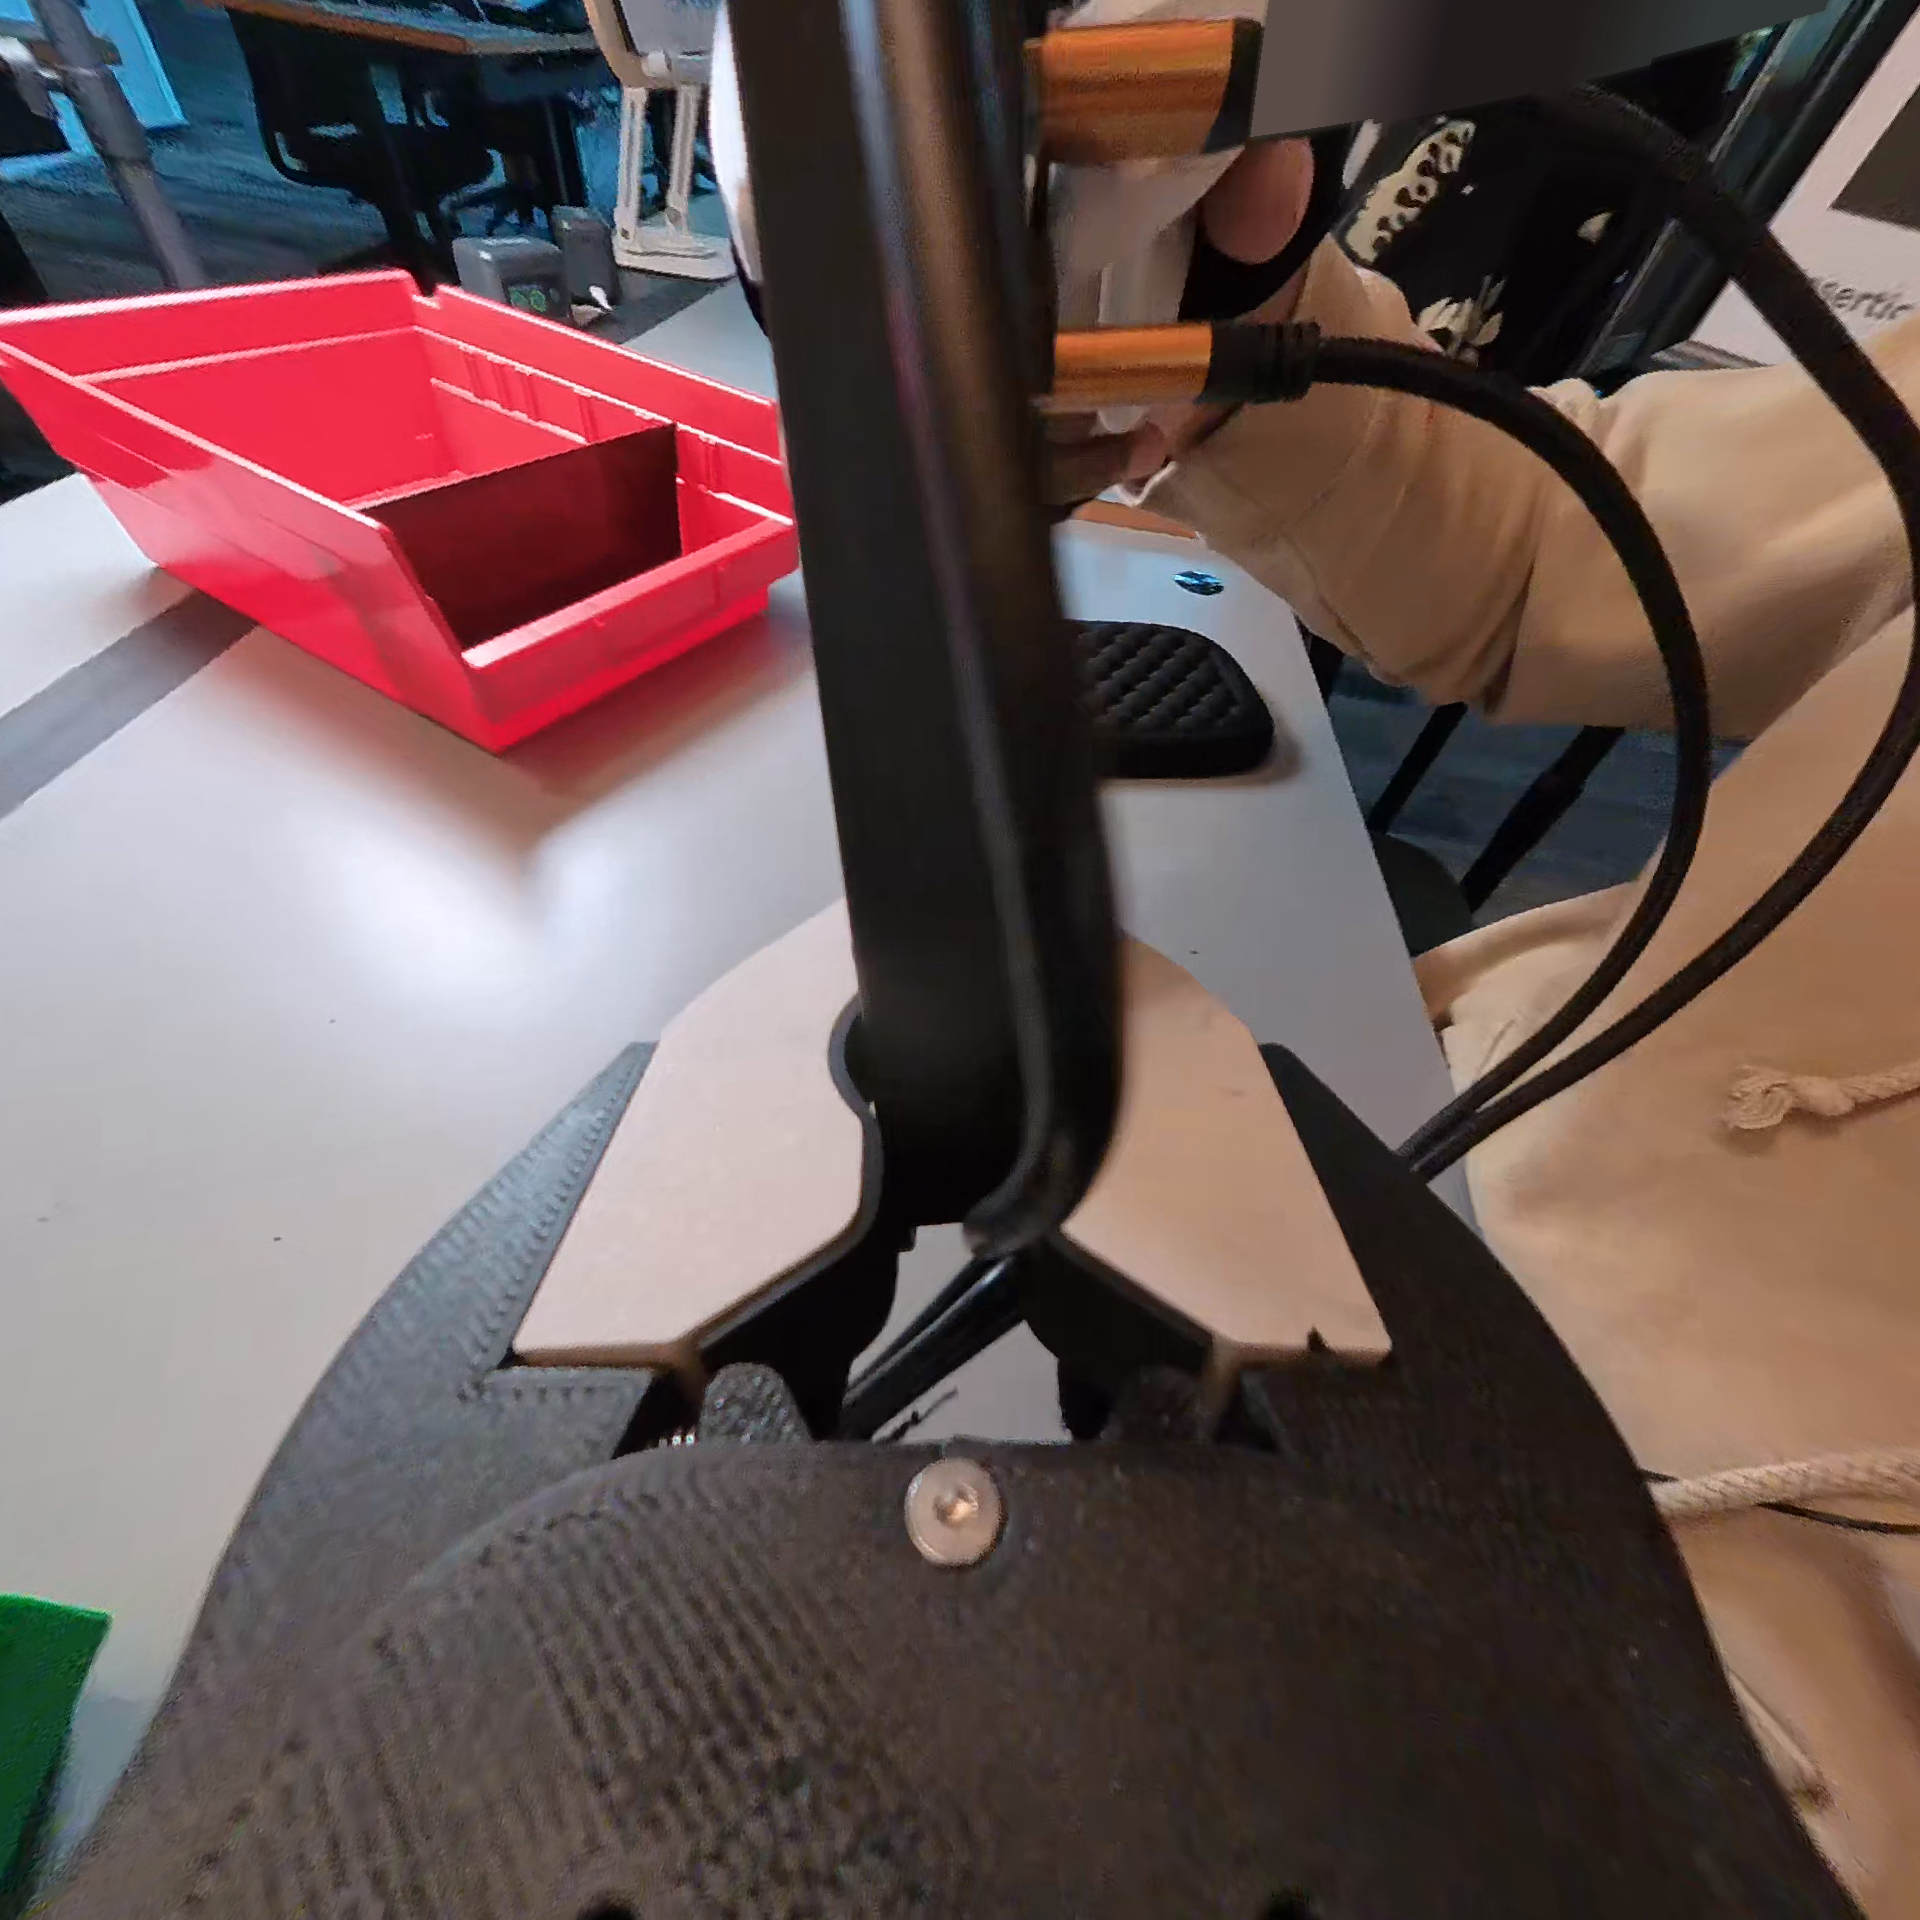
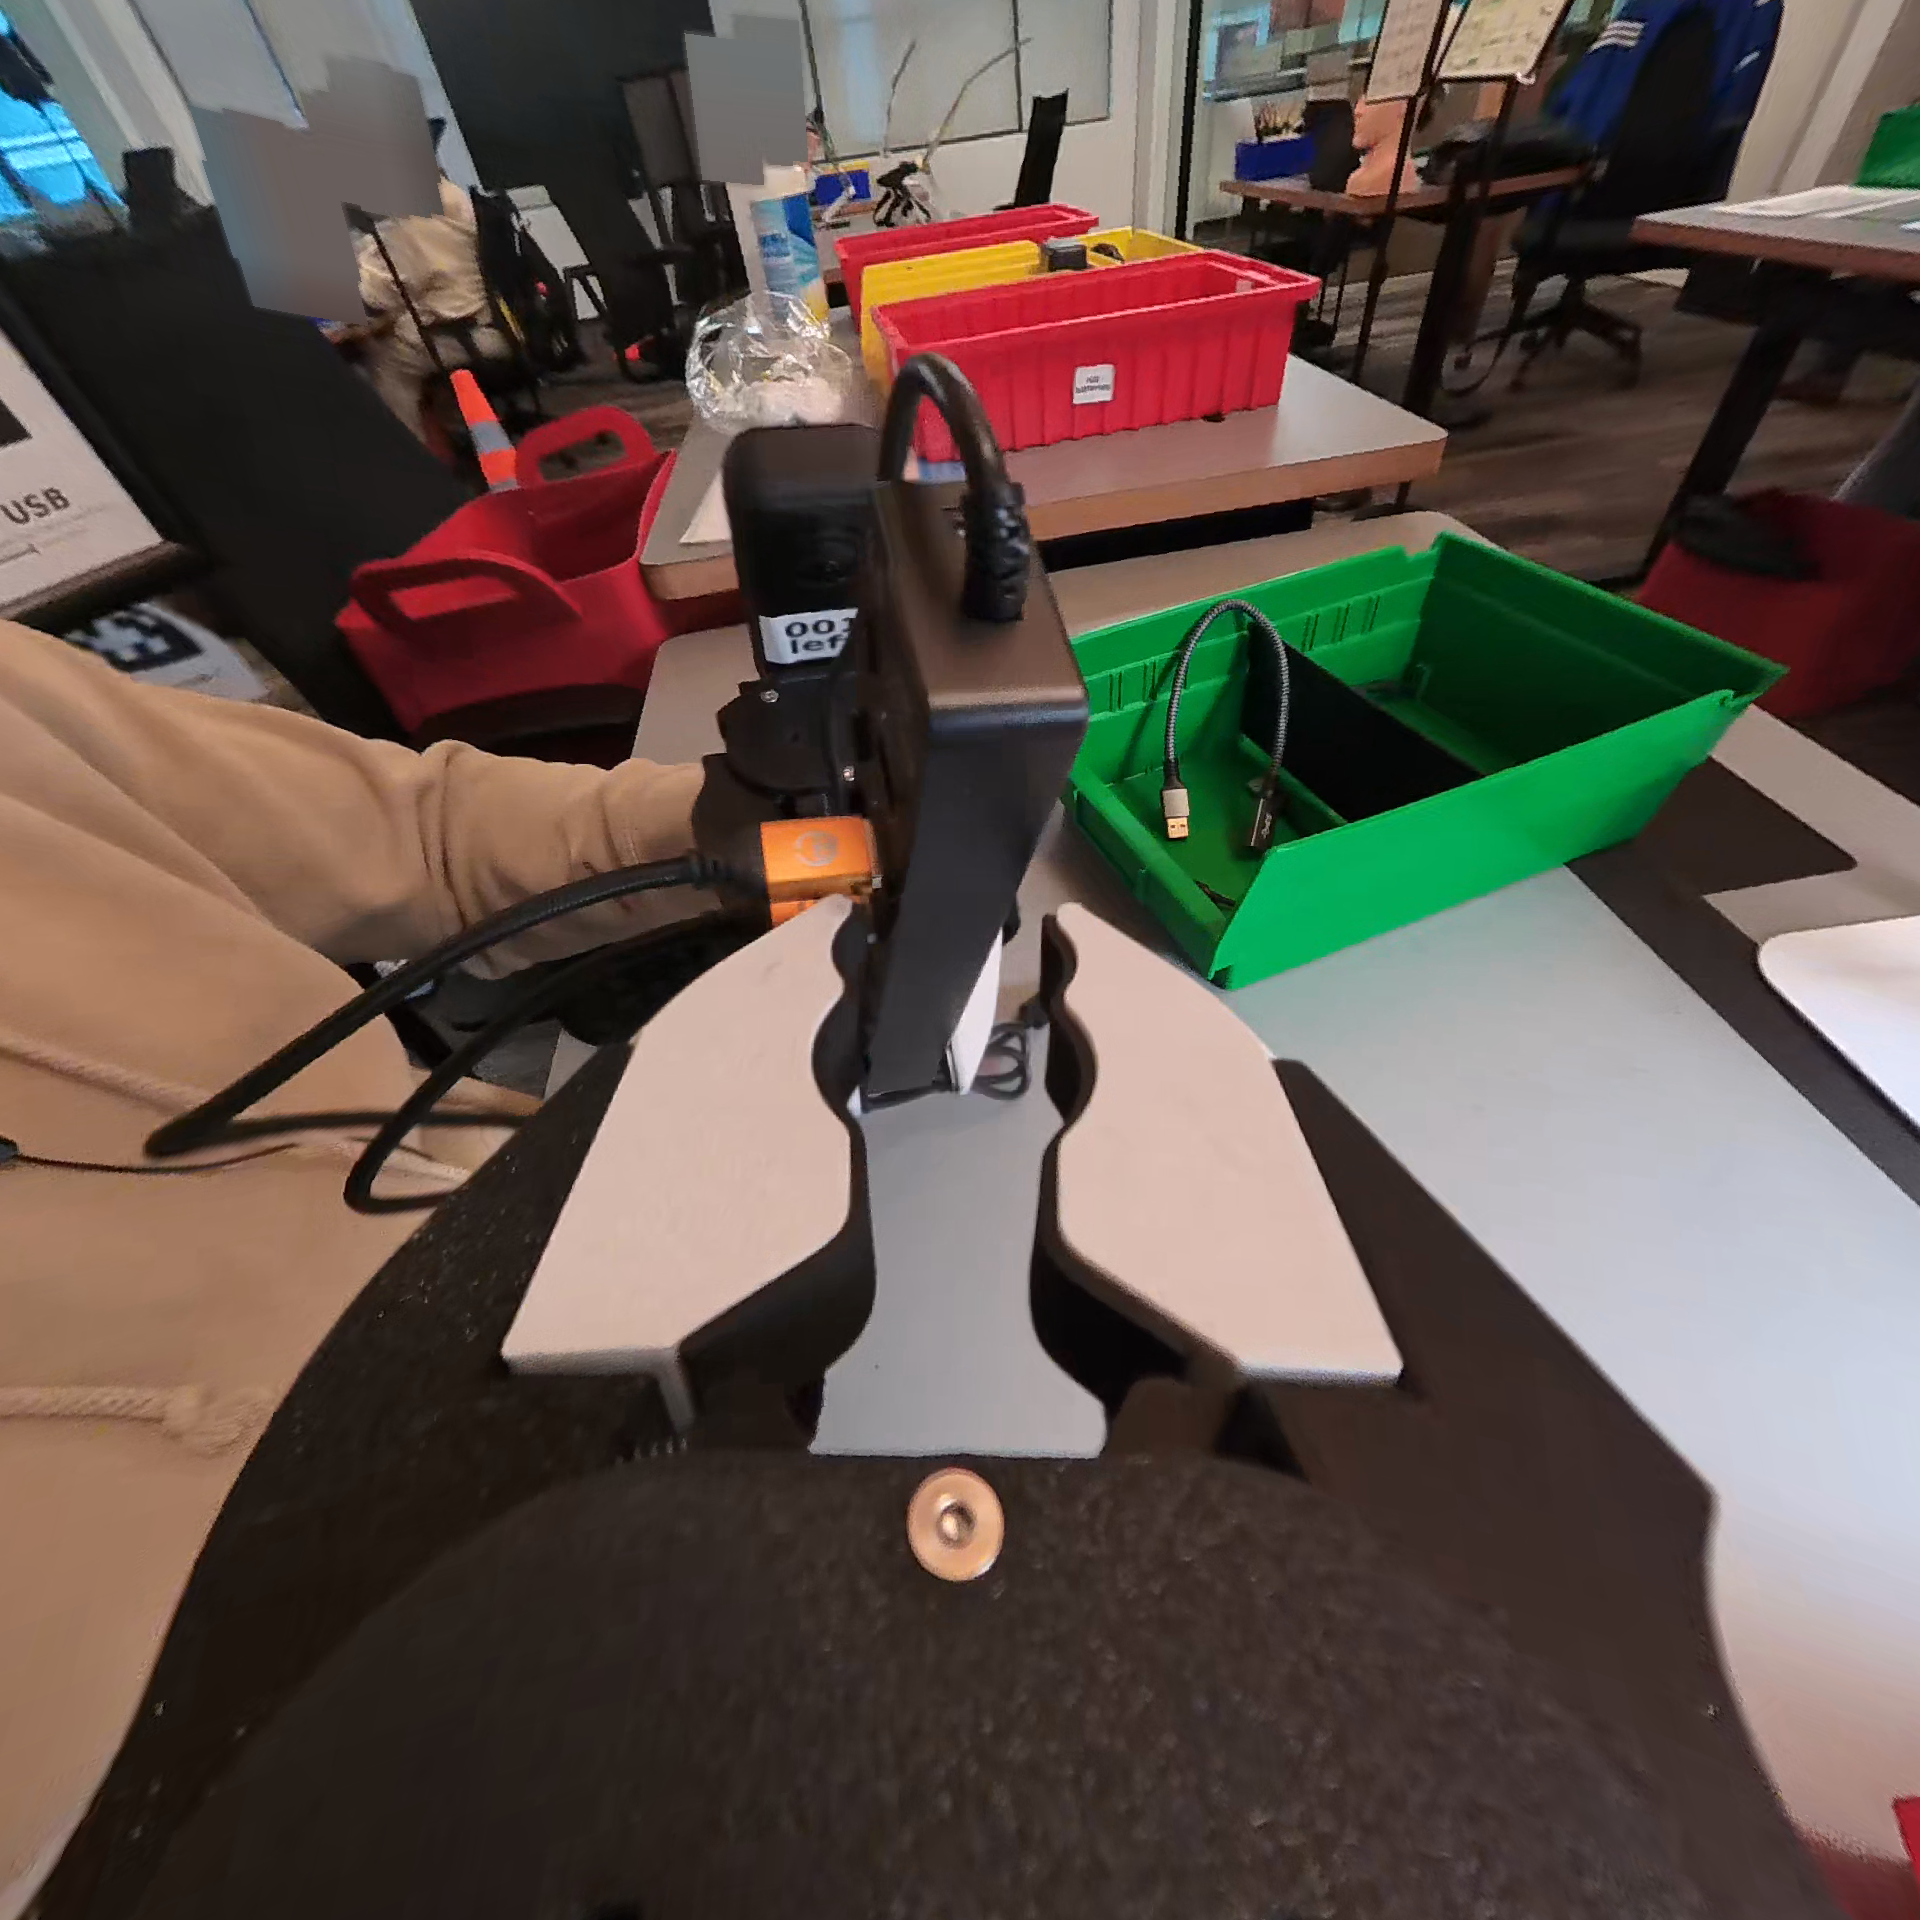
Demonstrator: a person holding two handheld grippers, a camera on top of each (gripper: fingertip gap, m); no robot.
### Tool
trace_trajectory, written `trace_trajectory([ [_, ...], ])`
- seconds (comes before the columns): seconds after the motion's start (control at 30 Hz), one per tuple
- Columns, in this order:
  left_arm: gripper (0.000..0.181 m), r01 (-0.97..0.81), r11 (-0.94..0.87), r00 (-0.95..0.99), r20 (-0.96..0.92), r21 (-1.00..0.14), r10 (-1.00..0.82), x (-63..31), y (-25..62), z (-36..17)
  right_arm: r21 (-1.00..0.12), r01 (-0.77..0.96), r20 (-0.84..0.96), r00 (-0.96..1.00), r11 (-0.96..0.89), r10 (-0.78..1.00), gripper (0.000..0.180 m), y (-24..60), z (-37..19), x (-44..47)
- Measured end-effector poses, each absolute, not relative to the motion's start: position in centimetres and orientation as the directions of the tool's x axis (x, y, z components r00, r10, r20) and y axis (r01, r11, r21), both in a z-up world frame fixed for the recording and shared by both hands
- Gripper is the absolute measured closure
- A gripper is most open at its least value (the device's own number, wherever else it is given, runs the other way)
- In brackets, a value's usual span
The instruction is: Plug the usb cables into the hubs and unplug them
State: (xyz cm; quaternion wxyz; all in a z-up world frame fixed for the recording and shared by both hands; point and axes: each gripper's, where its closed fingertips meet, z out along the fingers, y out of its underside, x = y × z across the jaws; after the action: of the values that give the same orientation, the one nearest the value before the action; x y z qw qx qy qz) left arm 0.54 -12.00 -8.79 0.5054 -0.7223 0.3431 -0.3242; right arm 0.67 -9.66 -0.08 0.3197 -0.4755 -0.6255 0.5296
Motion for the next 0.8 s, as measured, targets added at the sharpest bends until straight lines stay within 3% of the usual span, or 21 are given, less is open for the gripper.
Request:
trace_trajectory([
  [0.2, 0.157, -0.145, -0.267, 0.522, 0.156, -0.953, -0.839, 0.9, -12.6, -8.9, -0.958, 0.286, -0.163, -0.425, -0.038, 0.890, 0.114, -11.0, 0.3, 0.9],
  [0.37, 0.156, -0.149, -0.271, 0.525, 0.156, -0.951, -0.837, 1.1, -12.7, -8.9, -0.962, 0.270, -0.168, -0.465, -0.042, 0.869, 0.124, -12.2, 0.8, 0.7],
  [0.5, 0.156, -0.130, -0.271, 0.526, 0.165, -0.954, -0.834, 0.9, -12.8, -8.6, -0.953, 0.273, -0.265, -0.529, -0.134, 0.806, 0.108, -12.8, 1.9, 0.9],
  [0.67, 0.156, -0.134, -0.272, 0.517, 0.167, -0.953, -0.839, 1.2, -13.1, -9.0, -0.950, 0.249, -0.299, -0.553, -0.189, 0.778, 0.114, -12.7, 2.8, 0.8],
  [0.8, 0.156, -0.181, -0.276, 0.529, 0.144, -0.944, -0.837, 1.6, -13.1, -10.1, -0.953, 0.298, -0.190, -0.430, -0.060, 0.883, 0.154, -11.6, 0.5, -0.6],
])
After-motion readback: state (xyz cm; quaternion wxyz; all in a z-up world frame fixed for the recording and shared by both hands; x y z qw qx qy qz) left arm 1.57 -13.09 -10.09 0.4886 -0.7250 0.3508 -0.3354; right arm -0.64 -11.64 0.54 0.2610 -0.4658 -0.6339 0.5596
